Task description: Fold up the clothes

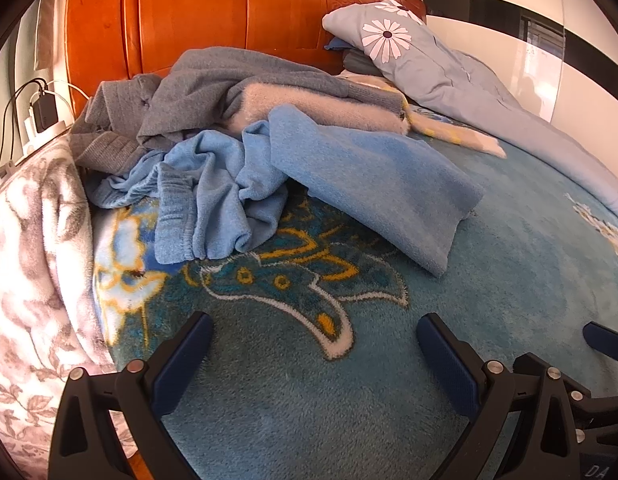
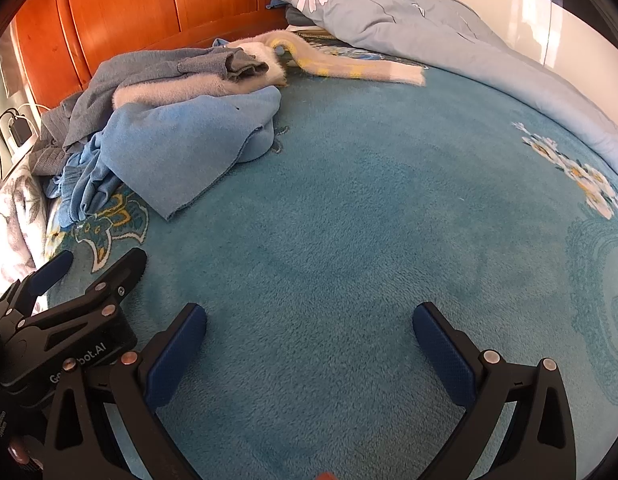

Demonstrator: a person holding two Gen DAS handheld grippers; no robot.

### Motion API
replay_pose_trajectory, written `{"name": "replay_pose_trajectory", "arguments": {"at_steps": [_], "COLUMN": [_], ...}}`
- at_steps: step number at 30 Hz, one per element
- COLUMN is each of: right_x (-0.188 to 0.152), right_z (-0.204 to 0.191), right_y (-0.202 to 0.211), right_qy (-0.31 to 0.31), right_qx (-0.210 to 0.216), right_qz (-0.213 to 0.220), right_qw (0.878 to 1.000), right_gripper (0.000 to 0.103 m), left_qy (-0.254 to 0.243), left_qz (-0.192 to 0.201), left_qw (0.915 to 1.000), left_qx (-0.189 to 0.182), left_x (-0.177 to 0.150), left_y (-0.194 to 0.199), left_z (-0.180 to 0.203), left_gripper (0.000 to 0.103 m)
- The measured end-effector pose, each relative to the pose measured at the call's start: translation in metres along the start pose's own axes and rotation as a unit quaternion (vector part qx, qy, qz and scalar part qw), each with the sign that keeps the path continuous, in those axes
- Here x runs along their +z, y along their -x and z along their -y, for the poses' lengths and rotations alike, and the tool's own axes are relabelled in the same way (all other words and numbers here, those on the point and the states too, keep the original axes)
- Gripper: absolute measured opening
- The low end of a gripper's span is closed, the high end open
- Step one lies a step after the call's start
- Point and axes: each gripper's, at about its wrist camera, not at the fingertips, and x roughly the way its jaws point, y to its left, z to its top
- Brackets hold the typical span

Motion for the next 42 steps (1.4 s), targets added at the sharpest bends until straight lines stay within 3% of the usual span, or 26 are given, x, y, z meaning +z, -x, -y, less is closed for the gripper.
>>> {"name": "replay_pose_trajectory", "arguments": {"at_steps": [10,22,31,42], "right_x": [-0.033,-0.102,-0.180,-0.313], "right_z": [-0.035,-0.105,-0.182,-0.308], "right_y": [0.035,0.105,0.178,0.299], "right_qy": [0.002,0.005,0.006,0.004], "right_qx": [-0.003,-0.008,-0.009,-0.006], "right_qz": [0.002,0.008,0.011,0.014], "right_qw": [1.000,1.000,1.000,1.000], "right_gripper": [0.103,0.103,0.103,0.103], "left_qy": [-0.005,-0.002,-0.006,-0.002], "left_qz": [-0.003,0.002,0.000,0.005], "left_qw": [1.0000,1.0000,1.0000,1.0000], "left_qx": [0.002,0.005,0.003,0.000], "left_x": [-0.004,-0.006,-0.003,-0.007], "left_y": [0.010,0.014,0.010,0.014], "left_z": [-0.008,-0.009,-0.011,-0.012], "left_gripper": [0.103,0.103,0.103,0.103]}}
